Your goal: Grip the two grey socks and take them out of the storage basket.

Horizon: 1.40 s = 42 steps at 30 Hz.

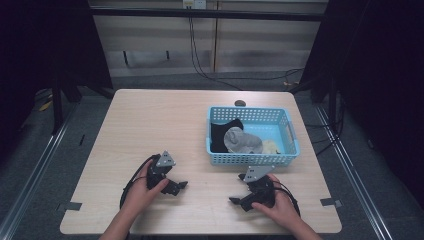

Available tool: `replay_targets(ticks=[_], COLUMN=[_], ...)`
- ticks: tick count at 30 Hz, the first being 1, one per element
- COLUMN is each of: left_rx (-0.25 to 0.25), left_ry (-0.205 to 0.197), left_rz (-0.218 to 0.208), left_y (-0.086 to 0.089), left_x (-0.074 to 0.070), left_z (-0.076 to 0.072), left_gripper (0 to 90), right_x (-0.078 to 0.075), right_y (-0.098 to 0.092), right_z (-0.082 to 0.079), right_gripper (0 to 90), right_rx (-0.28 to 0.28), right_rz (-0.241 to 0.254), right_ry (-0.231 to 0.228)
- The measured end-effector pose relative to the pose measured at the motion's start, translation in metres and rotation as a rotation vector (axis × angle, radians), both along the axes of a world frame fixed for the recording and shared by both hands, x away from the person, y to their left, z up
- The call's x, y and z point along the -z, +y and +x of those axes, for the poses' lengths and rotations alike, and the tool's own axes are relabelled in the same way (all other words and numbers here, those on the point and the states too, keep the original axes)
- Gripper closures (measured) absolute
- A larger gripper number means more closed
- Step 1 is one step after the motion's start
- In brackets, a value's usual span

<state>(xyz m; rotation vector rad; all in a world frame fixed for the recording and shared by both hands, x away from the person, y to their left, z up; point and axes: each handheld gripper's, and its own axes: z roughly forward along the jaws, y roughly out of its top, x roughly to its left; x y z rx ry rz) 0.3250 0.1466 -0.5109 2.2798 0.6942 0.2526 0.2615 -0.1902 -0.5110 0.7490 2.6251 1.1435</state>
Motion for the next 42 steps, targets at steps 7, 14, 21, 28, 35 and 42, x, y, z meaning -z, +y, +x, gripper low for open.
replay_targets(ticks=[7,14,21,28,35,42], left_rx=[0.001,0.004,0.006,0.006,0.006,0.007], left_ry=[-0.001,0.003,0.003,0.003,0.003,0.002], left_rz=[0.000,-0.003,-0.003,-0.003,-0.003,-0.003], left_y=[0.000,0.000,0.000,0.000,0.000,0.000], left_x=[0.000,0.000,0.000,0.000,0.000,0.000], left_z=[0.000,0.001,0.001,0.001,0.001,0.001], left_gripper=[0.0,0.0,0.0,0.0,0.0,0.0], right_x=[0.000,-0.010,-0.033,-0.055,-0.074,-0.098], right_y=[0.000,-0.002,-0.007,-0.013,-0.017,-0.018], right_z=[0.000,0.005,0.006,0.012,0.018,0.030], right_gripper=[12.3,14.8,17.1,20.6,21.2,21.6], right_rx=[0.002,-0.004,-0.063,-0.081,-0.084,-0.095], right_rz=[0.000,-0.081,-0.211,-0.288,-0.365,-0.384], right_ry=[-0.001,0.063,0.152,0.236,0.278,0.300])
